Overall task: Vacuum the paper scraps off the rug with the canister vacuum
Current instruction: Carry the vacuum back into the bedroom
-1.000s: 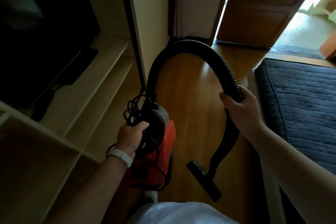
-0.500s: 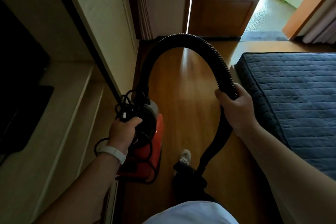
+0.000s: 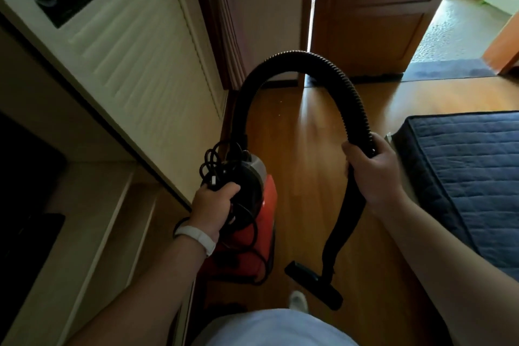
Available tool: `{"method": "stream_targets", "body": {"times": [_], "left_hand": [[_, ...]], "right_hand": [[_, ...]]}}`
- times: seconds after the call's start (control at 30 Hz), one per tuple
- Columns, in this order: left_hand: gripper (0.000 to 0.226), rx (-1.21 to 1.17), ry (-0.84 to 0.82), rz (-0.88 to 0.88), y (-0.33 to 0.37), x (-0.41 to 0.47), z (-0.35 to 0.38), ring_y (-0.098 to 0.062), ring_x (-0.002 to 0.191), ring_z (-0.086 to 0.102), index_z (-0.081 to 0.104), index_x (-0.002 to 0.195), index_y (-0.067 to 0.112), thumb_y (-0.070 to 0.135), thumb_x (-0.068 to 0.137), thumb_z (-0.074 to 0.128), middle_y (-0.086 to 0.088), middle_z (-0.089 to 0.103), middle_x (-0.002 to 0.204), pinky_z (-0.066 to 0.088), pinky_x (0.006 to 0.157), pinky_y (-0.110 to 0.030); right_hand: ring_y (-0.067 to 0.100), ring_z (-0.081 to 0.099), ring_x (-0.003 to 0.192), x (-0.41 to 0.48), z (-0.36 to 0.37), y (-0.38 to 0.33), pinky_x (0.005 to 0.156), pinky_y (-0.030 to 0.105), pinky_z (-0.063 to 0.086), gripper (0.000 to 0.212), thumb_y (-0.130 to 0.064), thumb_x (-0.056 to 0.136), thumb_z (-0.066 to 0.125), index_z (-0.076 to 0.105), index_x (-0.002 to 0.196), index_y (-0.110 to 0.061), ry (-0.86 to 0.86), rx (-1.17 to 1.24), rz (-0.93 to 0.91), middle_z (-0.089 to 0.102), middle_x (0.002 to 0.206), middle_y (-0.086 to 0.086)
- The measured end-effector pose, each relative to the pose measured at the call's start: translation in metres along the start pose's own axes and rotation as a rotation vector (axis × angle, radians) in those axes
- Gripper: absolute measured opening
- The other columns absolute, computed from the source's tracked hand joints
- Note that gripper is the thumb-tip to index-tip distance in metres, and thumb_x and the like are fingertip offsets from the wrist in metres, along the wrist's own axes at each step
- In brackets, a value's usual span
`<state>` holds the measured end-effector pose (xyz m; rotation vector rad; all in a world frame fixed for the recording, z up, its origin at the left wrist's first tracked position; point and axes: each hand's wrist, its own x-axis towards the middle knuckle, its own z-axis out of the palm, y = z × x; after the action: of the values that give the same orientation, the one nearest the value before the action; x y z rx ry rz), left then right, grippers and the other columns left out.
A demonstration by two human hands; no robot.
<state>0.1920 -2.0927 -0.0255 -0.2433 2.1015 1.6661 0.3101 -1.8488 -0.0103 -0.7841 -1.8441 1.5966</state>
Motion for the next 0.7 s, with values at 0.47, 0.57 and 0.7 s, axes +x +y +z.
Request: {"method": "stream_targets", "body": {"times": [0.47, 0.57, 0.7], "left_hand": [[0.006, 0.029, -0.185, 0.022, 0.109, 0.18, 0.136, -0.027, 0.072, 0.067, 0.071, 0.091, 0.016, 0.016, 0.087, 0.067, -0.009, 0.071, 0.084, 0.048, 0.047, -0.027], [0.008, 0.08, -0.293, 0.044, 0.138, 0.235, 0.17, -0.035, 0.082, 0.069, 0.072, 0.092, 0.014, 0.018, 0.086, 0.068, -0.014, 0.073, 0.09, 0.058, 0.059, -0.042], [0.005, 0.124, -0.398, 0.075, 0.185, 0.297, 0.216, -0.034, 0.084, 0.068, 0.07, 0.089, 0.013, 0.015, 0.087, 0.067, -0.014, 0.072, 0.092, 0.056, 0.064, -0.038]], "right_hand": [[0.019, 0.057, 0.05, 0.198, -0.008, 0.016, 0.049, 0.035, 0.048, 0.013, -0.027, 0.088, 0.071, 0.06, 0.087, -0.019, 0.202, -0.112, 0.032, 0.058, 0.064, 0.009], [0.027, 0.057, 0.053, 0.249, -0.004, 0.015, 0.051, 0.042, 0.05, 0.028, -0.043, 0.079, 0.069, 0.06, 0.087, -0.018, 0.273, -0.1, 0.044, 0.058, 0.066, 0.013], [0.017, 0.058, 0.052, 0.312, -0.006, 0.006, 0.047, 0.032, 0.046, 0.024, -0.032, 0.089, 0.067, 0.061, 0.093, -0.01, 0.389, -0.173, 0.056, 0.058, 0.068, 0.01]]}}
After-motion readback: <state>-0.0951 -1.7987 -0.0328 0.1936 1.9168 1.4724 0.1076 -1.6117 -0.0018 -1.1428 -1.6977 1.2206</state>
